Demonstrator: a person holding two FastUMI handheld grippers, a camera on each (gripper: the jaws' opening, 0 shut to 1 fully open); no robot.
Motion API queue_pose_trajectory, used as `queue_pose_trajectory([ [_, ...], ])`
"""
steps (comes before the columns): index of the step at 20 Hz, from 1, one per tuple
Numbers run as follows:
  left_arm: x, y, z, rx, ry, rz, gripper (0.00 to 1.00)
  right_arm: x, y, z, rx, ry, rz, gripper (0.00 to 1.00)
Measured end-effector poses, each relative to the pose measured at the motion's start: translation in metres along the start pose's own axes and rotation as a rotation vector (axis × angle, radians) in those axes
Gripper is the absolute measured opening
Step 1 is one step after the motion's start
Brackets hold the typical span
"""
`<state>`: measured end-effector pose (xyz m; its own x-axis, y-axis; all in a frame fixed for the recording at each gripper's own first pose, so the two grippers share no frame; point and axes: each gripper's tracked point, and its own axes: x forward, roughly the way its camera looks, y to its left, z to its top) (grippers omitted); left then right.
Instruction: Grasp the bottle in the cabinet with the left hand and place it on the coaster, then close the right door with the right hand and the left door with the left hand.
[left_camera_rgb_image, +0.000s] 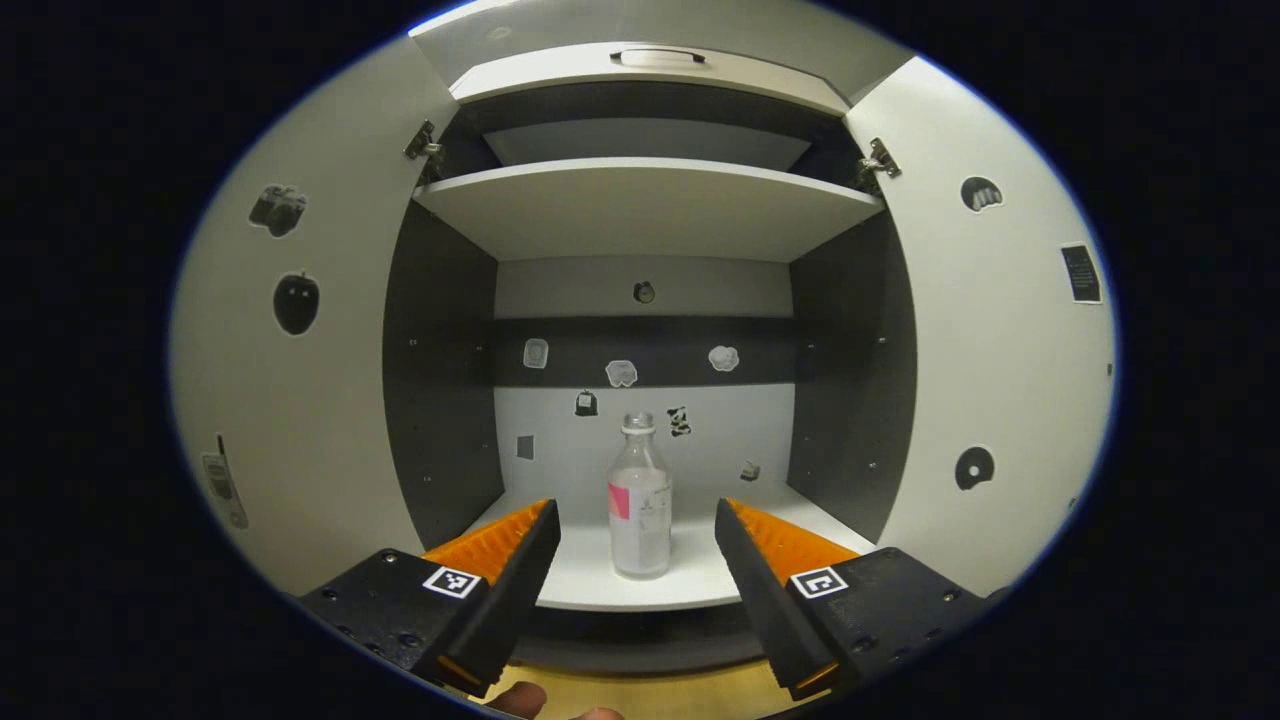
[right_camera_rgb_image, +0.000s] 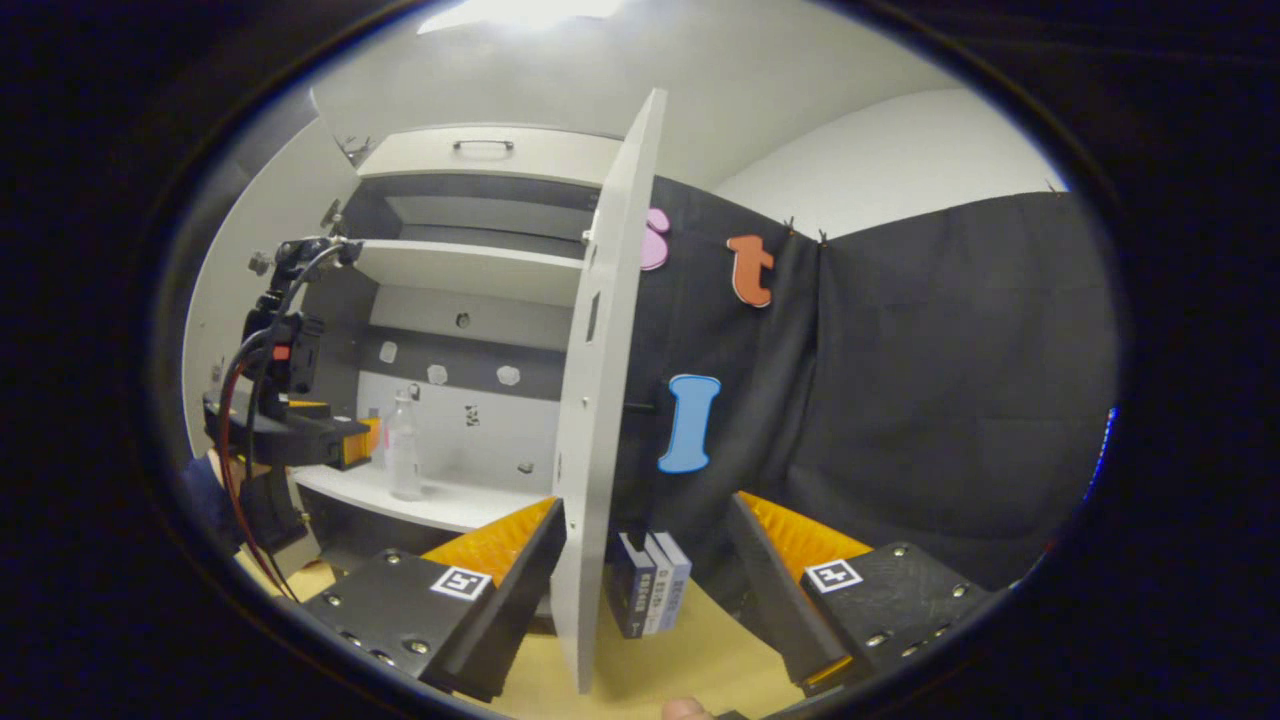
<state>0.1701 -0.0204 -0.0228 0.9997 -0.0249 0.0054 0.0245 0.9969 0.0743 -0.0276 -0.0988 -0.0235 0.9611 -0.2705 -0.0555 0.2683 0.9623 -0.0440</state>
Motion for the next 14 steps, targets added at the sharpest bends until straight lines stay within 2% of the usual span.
queue_pose_trajectory([
  [3,0.039,0.001,0.004,-0.013,-0.015,0.004,0.96,-0.008,-0.024,-0.007,-0.017,0.015,-0.074,0.99],
  [4,0.049,0.002,0.004,-0.016,-0.015,0.009,0.96,-0.011,-0.033,-0.01,-0.024,0.023,-0.1,0.94],
  [5,0.06,0.003,0.004,-0.017,-0.017,0.015,0.96,-0.013,-0.041,-0.012,-0.032,0.032,-0.125,0.98],
  [6,0.07,0.003,0.003,-0.02,-0.018,0.019,0.96,-0.016,-0.05,-0.016,-0.04,0.041,-0.151,0.94],
  [7,0.081,0.001,0.002,-0.021,-0.015,0.021,0.96,-0.021,-0.06,-0.019,-0.047,0.049,-0.181,0.94],
  [8,0.09,0.001,-0.002,-0.019,-0.01,0.023,0.96,-0.025,-0.07,-0.022,-0.05,0.059,-0.209,0.98],
  [14,0.133,0.003,-0.027,-0.035,0.054,0.055,0.96,-0.049,-0.108,-0.04,-0.057,0.123,-0.332,0.99],
])
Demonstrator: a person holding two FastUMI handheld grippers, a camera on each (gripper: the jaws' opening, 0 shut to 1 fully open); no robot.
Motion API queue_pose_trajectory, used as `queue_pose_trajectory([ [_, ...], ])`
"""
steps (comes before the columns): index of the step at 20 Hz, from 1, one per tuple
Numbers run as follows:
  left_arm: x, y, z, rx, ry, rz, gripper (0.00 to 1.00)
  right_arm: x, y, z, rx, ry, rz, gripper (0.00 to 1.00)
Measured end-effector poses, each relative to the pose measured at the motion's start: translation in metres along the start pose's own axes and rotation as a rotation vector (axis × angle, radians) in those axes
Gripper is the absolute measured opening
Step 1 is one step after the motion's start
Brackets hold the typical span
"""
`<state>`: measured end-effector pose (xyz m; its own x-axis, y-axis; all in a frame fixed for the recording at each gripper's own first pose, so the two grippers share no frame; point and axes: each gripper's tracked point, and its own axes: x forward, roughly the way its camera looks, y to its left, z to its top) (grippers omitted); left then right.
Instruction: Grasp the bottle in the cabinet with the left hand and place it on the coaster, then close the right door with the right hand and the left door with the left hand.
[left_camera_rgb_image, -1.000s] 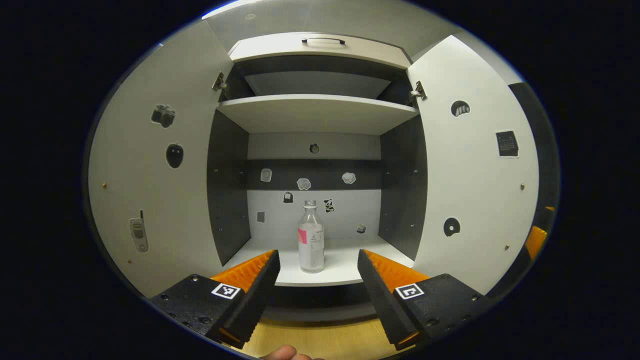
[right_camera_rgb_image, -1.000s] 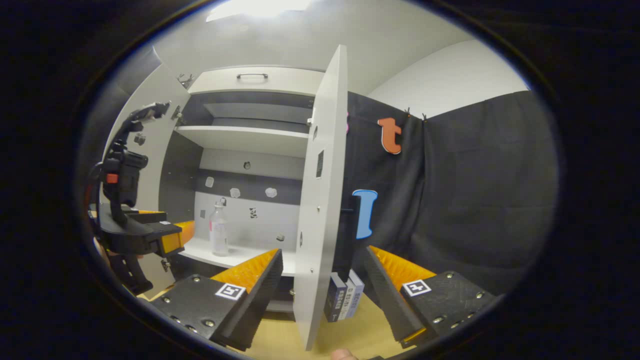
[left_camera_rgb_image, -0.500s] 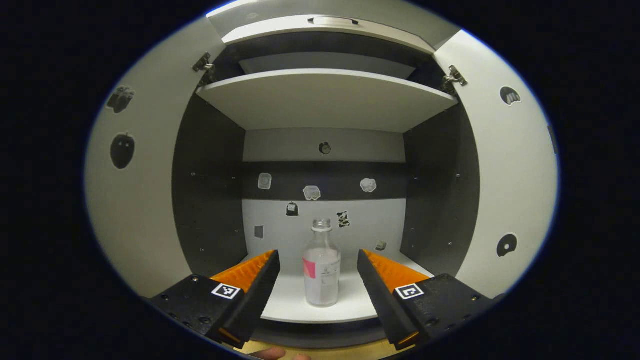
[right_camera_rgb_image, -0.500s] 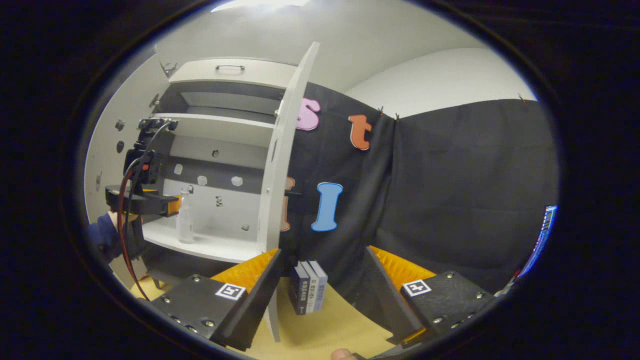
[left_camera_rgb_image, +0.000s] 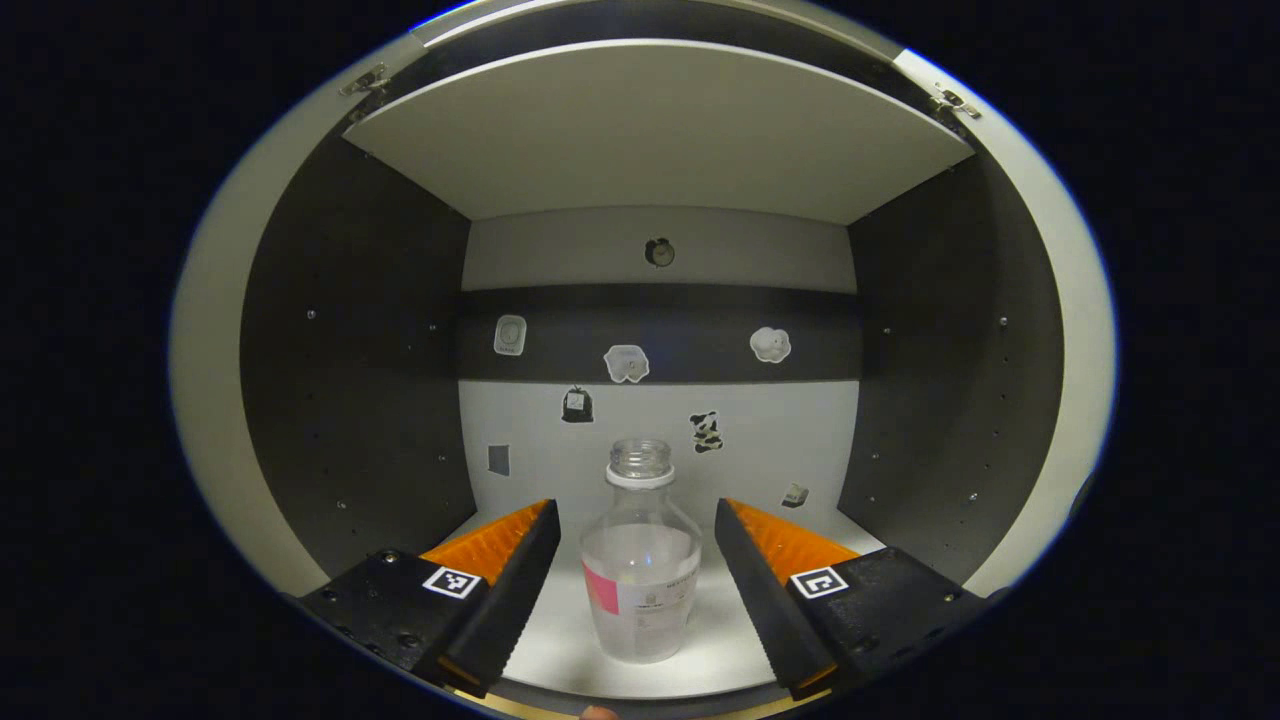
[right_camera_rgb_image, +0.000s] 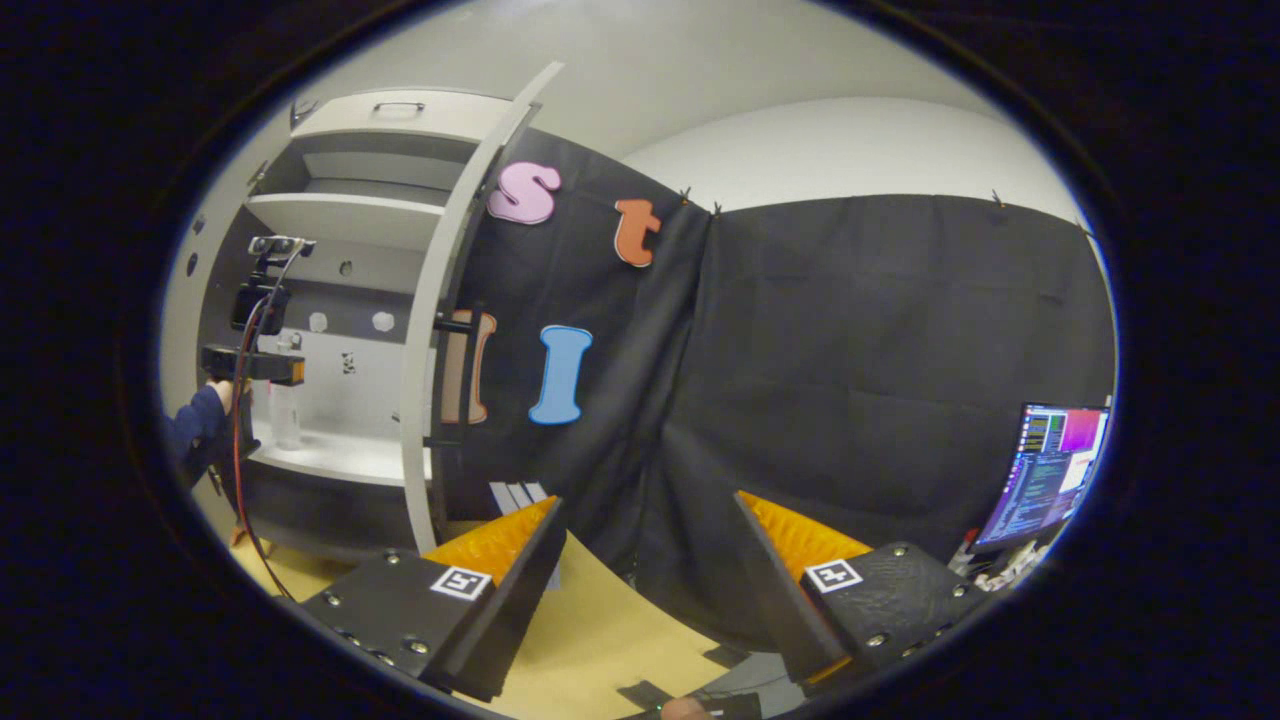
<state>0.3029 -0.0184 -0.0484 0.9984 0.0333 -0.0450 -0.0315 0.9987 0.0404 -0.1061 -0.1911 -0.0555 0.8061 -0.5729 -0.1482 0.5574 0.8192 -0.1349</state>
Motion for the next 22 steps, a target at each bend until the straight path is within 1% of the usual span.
queue_pose_trajectory([
  [3,0.012,0.001,-0.013,-0.02,0.042,0.003,0.96,0.0,-0.003,-0.003,-0.005,0.011,-0.019,0.99],
  [4,0.015,0.004,-0.016,-0.018,0.049,0.013,0.87,0.001,-0.004,-0.005,-0.006,0.013,-0.022,0.99],
  [5,0.014,0.002,-0.01,-0.018,0.041,0.005,0.78,0.001,-0.004,-0.006,-0.007,0.015,-0.022,0.99],
  [6,0.013,0.0,-0.013,-0.023,0.049,-0.004,0.76,0.0,-0.005,-0.007,-0.006,0.017,-0.02,0.99],
  [11,-0.009,-0.004,-0.007,-0.062,0.041,-0.083,0.73,0.001,-0.001,-0.011,0.012,0.019,0.022,0.98],
  [13,-0.025,-0.011,-0.003,-0.081,0.028,-0.15,0.73,0.002,0.001,-0.012,0.014,0.016,0.049,0.99],
  [14,-0.036,-0.014,-0.001,-0.093,0.025,-0.181,0.74,0.004,0.003,-0.01,0.015,0.012,0.064,0.98],
  [16,-0.059,-0.013,0.0,-0.107,0.019,-0.217,0.73,0.015,0.008,-0.002,0.017,-0.007,0.094,0.98],
  [22,-0.134,-0.01,-0.003,-0.118,0.026,-0.283,0.72,0.027,0.013,0.014,0.002,-0.073,0.196,0.98],
])
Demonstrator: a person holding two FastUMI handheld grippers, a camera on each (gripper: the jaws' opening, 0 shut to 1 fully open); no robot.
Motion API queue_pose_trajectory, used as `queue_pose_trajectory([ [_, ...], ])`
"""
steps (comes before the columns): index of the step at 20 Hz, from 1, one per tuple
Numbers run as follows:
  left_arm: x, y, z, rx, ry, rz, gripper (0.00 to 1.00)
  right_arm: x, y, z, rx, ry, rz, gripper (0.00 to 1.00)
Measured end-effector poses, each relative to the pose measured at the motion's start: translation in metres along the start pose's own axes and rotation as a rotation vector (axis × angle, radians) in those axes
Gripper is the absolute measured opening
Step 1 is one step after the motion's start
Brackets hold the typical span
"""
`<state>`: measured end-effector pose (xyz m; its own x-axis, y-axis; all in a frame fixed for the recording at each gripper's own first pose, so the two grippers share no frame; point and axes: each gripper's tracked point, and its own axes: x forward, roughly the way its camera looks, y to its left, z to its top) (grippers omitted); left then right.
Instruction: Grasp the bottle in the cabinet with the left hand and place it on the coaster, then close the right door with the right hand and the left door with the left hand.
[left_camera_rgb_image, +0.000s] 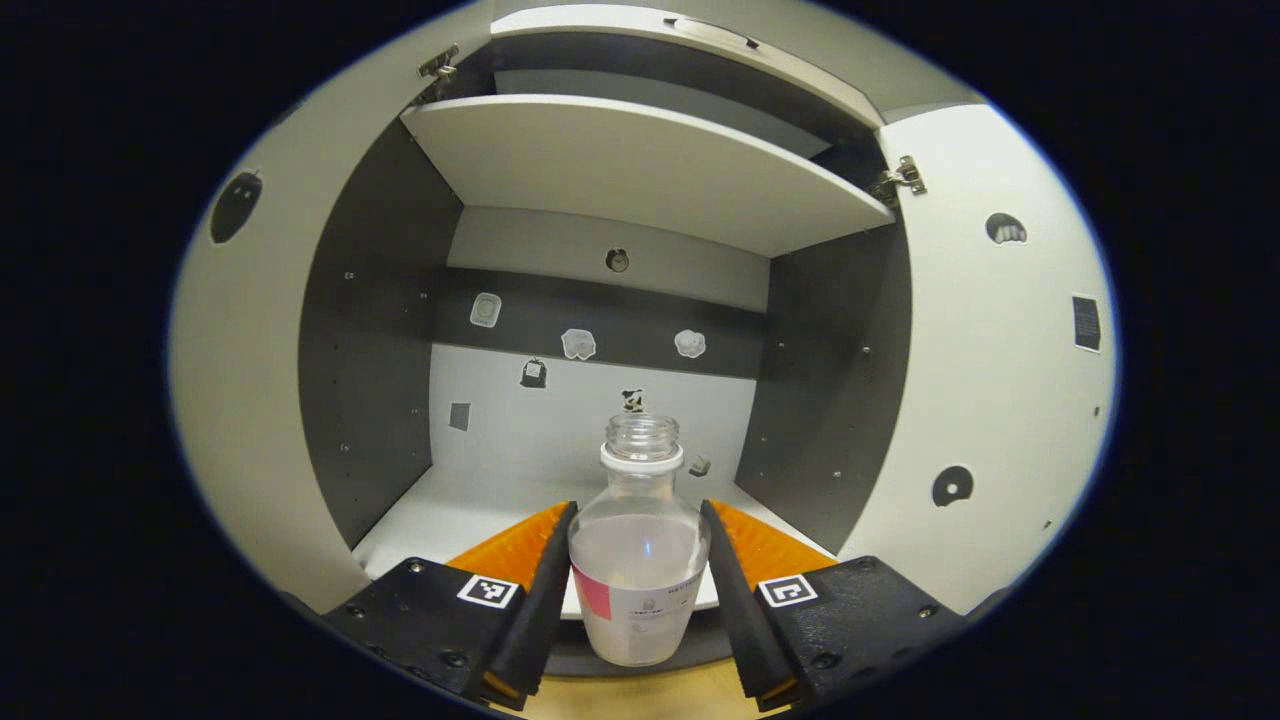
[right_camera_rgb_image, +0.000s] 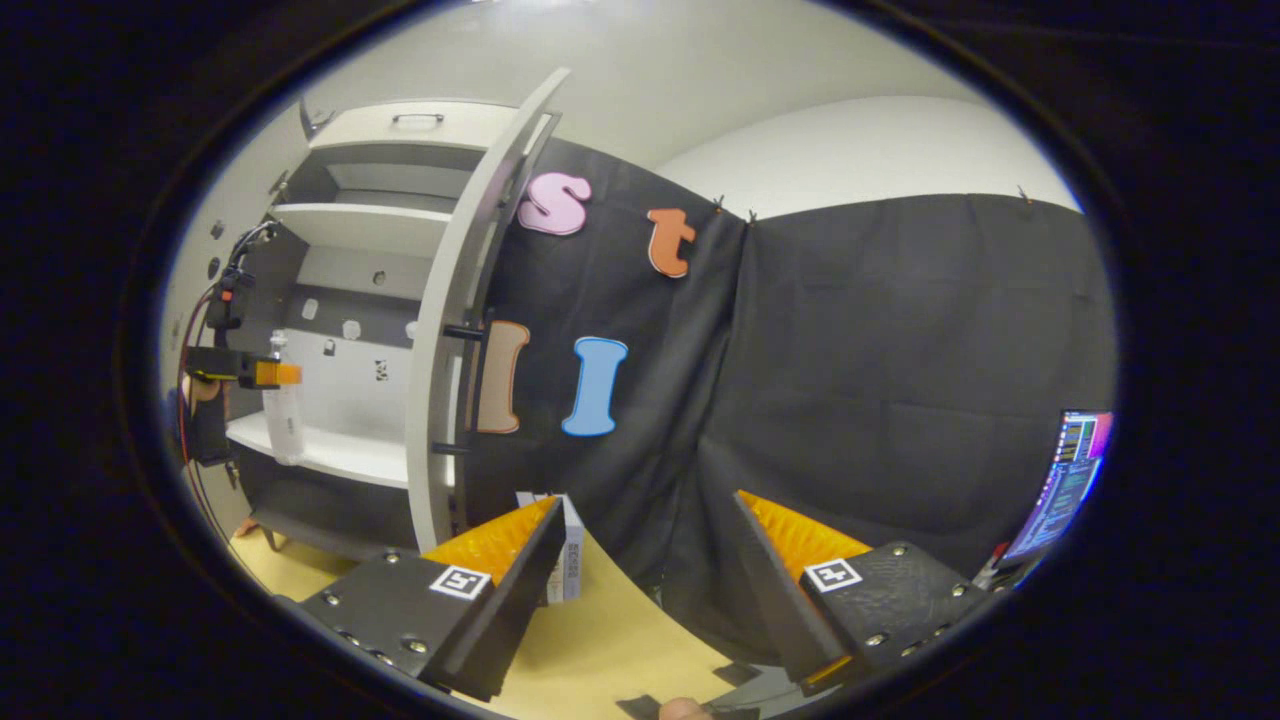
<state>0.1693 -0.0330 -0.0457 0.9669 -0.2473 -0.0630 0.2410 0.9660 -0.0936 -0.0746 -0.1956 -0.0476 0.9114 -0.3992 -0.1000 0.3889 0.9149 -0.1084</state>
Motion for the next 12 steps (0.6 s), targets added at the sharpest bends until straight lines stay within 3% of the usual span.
queue_pose_trajectory([
  [5,-0.055,-0.017,-0.036,-0.049,0.024,-0.077,0.73,0.01,0.013,0.006,0.008,-0.026,0.097,0.94],
  [6,-0.064,-0.019,-0.048,-0.052,0.041,-0.086,0.73,0.011,0.014,0.007,0.014,-0.028,0.11,1.0],
  [7,-0.073,-0.021,-0.059,-0.052,0.06,-0.091,0.73,0.013,0.016,0.006,0.017,-0.031,0.119,0.94],
  [12,-0.11,-0.011,-0.115,-0.086,0.139,-0.041,0.73,0.019,0.018,0.011,0.006,-0.049,0.149,0.99],
])
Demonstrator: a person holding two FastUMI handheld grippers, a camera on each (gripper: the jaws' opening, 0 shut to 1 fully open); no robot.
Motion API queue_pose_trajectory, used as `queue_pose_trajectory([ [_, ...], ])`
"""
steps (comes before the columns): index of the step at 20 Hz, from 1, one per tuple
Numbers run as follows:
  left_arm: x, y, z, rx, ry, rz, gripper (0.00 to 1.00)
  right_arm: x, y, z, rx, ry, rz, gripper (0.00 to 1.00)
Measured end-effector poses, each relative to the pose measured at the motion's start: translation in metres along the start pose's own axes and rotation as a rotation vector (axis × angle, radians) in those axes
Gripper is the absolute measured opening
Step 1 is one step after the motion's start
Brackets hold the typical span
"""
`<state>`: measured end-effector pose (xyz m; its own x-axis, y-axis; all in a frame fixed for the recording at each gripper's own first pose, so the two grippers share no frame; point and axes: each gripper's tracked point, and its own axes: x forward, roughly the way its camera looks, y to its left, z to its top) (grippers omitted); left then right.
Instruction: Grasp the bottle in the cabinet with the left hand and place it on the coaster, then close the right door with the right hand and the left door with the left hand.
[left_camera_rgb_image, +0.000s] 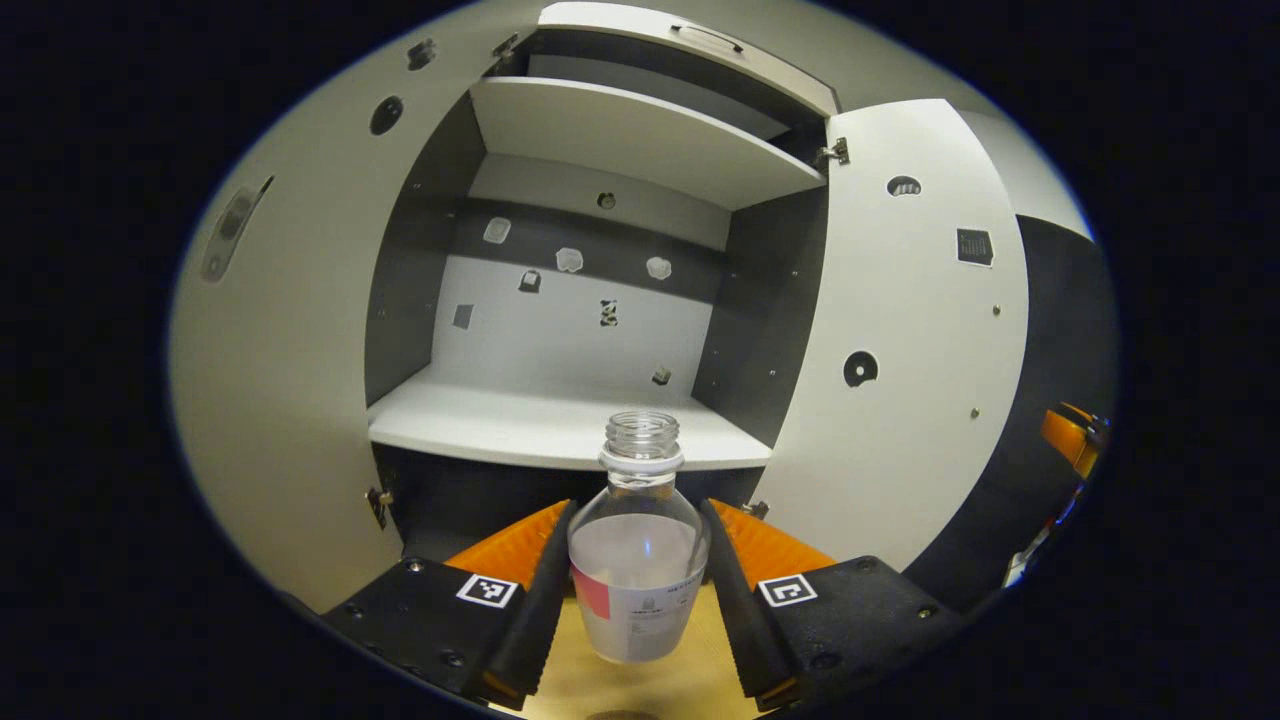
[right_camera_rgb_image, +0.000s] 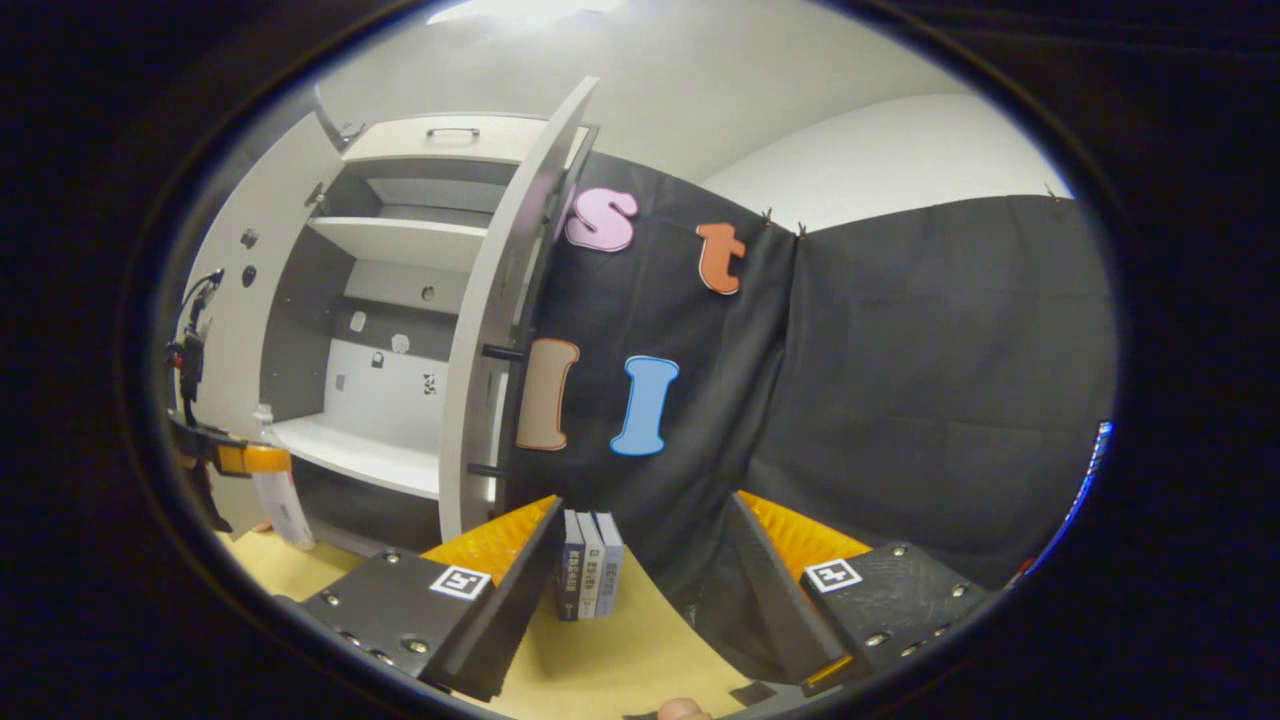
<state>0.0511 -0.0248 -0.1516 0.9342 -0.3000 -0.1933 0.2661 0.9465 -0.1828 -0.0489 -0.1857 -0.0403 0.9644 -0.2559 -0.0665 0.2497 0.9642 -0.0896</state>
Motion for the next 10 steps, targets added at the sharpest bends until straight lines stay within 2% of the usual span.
queue_pose_trajectory([
  [2,-0.009,0.018,-0.027,-0.019,0.022,0.084,0.73,0.003,0.0,0.004,0.001,-0.016,0.003,0.98],
  [3,-0.013,0.027,-0.042,-0.02,0.03,0.122,0.73,0.005,-0.002,0.005,0.001,-0.022,0.002,0.94],
  [4,-0.017,0.029,-0.059,-0.019,0.051,0.148,0.73,0.007,-0.001,0.006,0.0,-0.025,0.004,0.98],
  [7,-0.026,0.031,-0.116,-0.003,0.163,0.17,0.73,0.013,-0.001,0.009,-0.006,-0.03,0.012,0.99],
  [9,-0.032,0.028,-0.146,-0.032,0.216,0.166,0.73,0.018,0.003,0.009,-0.009,-0.033,0.026,0.98],
  [10,-0.034,0.029,-0.162,-0.051,0.248,0.17,0.73,0.02,0.004,0.009,-0.012,-0.035,0.032,0.94],
])
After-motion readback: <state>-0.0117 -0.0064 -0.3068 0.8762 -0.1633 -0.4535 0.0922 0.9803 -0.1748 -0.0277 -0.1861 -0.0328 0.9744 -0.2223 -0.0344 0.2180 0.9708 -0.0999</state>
